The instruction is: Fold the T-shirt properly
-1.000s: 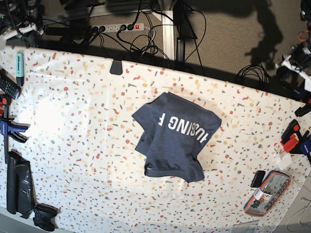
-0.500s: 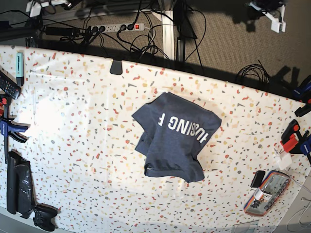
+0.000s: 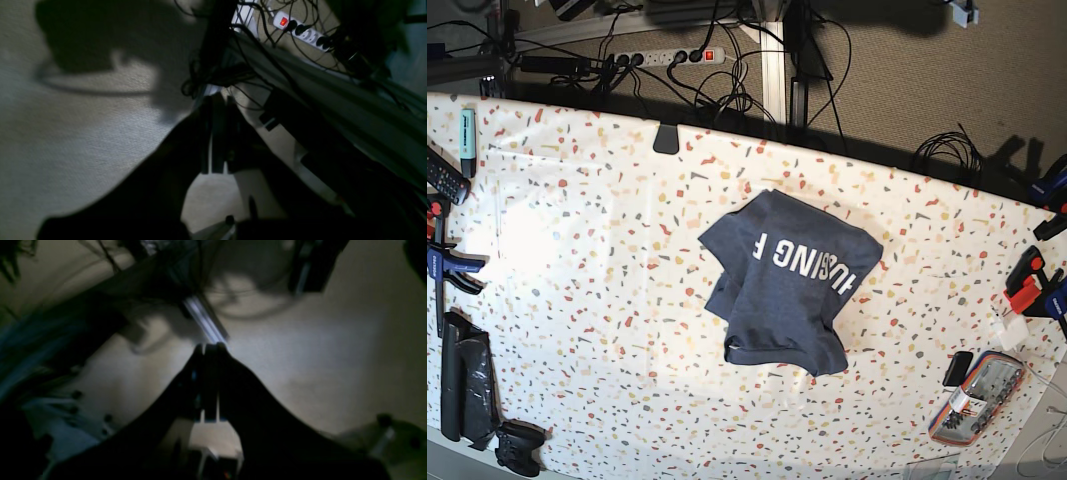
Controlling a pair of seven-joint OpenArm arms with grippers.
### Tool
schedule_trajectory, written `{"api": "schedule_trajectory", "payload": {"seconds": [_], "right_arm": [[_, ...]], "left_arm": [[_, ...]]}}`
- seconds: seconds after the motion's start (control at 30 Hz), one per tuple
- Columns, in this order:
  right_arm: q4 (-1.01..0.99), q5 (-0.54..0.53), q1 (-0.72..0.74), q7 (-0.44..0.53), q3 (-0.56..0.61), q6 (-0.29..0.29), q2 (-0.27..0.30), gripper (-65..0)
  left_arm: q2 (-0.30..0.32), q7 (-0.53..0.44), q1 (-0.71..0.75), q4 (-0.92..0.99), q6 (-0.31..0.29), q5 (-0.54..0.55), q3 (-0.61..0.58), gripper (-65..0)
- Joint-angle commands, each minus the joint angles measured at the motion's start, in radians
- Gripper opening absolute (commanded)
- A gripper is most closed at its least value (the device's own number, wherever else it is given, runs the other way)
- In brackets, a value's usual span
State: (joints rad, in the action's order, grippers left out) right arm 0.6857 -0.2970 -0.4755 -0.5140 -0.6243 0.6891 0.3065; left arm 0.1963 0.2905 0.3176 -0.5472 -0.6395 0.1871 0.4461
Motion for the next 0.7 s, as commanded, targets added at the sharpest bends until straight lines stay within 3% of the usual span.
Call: {"api": "schedule_trajectory", "payload": {"seconds": [0.0,0.13,0.33,0.5,0.67], "right_arm": [[-0.022,0.008,0.016,0.023,0.028,0.009,0.029,-65.0],[-0.103,0.013,0.092,0.029,0.144,0.009,0.053,-65.0],[-0.125,0.013,0.174,0.029,0.277,0.009,0.025,-65.0],[-0.125,0.014,0.184,0.061,0.365,0.009,0.009,-65.0],[-0.125,0.013,0.184,0.062,0.383,0.009,0.001,-65.0]], "left_arm": [[0.0,-0.004,-0.002,0.008,-0.013,-0.015,0.004,-65.0],[-0.038,-0.004,-0.022,0.026,-0.012,-0.088,0.004,-65.0],[-0.12,-0.004,-0.033,0.025,-0.01,-0.151,0.004,-65.0],[-0.164,-0.004,-0.032,0.025,0.098,-0.225,0.004,-65.0],[-0.171,0.0,-0.032,0.026,0.098,-0.224,0.004,-65.0]]}}
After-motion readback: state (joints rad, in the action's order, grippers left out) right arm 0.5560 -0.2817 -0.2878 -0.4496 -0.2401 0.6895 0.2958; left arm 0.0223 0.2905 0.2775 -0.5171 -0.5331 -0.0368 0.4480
